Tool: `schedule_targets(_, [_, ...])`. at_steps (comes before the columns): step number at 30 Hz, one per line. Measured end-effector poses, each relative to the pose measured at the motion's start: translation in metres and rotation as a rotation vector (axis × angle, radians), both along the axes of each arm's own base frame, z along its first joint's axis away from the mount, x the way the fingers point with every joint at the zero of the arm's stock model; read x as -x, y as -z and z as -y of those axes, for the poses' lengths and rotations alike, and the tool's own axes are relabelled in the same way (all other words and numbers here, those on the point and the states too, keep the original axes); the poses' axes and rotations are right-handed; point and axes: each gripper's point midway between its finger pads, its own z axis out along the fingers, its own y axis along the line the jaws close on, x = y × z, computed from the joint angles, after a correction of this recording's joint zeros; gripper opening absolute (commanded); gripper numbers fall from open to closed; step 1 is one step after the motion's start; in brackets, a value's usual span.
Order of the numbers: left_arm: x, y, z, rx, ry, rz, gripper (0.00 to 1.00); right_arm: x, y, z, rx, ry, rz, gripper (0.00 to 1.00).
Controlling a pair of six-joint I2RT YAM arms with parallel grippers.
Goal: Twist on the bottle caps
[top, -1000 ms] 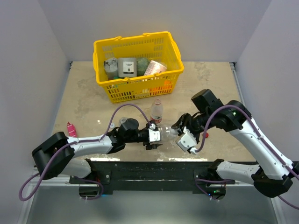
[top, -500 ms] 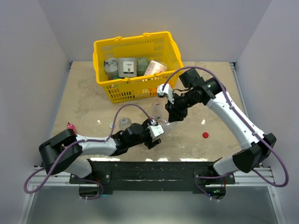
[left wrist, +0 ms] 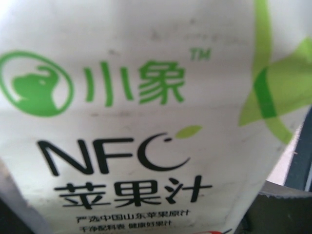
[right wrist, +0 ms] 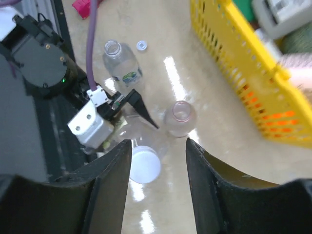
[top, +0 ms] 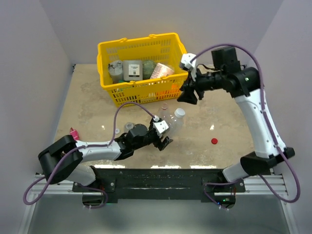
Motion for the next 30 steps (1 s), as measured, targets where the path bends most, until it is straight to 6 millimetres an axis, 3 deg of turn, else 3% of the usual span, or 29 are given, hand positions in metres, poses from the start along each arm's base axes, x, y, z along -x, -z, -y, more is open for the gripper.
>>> schedule_targets(2, [0.008,-0.001,0.003,0.006,0.05,-0.003,0.0,0.015,-0.015,0.012,0.014,-0.079,0.157,0.66])
schedule_targets(4, [0.017,-0.001,0.005,0.006,0.103,0.0,0.0,0.04,-0.016,0.027,0.055,-0.18,0.304,0.74])
schedule_targets(7, [0.024,-0.001,0.006,-0.002,0.155,0.016,0.0,0.077,-0.001,0.047,0.121,-0.311,0.466,0.8])
schedule_targets(11, [0.027,-0.003,0.007,-0.013,0.194,0.053,0.0,0.107,0.021,0.062,0.183,-0.455,0.598,0.79])
schedule_targets(13, [0.028,-0.004,0.008,-0.018,0.212,0.073,0.0,0.109,0.024,0.061,0.193,-0.497,0.622,0.78])
schedule_targets(22, [0.028,-0.01,0.01,-0.036,0.263,0.165,0.0,0.076,0.055,0.044,0.215,-0.559,0.512,0.75])
schedule_targets(30, [0.026,-0.016,0.012,-0.032,0.271,0.207,0.0,0.093,0.051,0.033,0.182,-0.614,0.521,0.6])
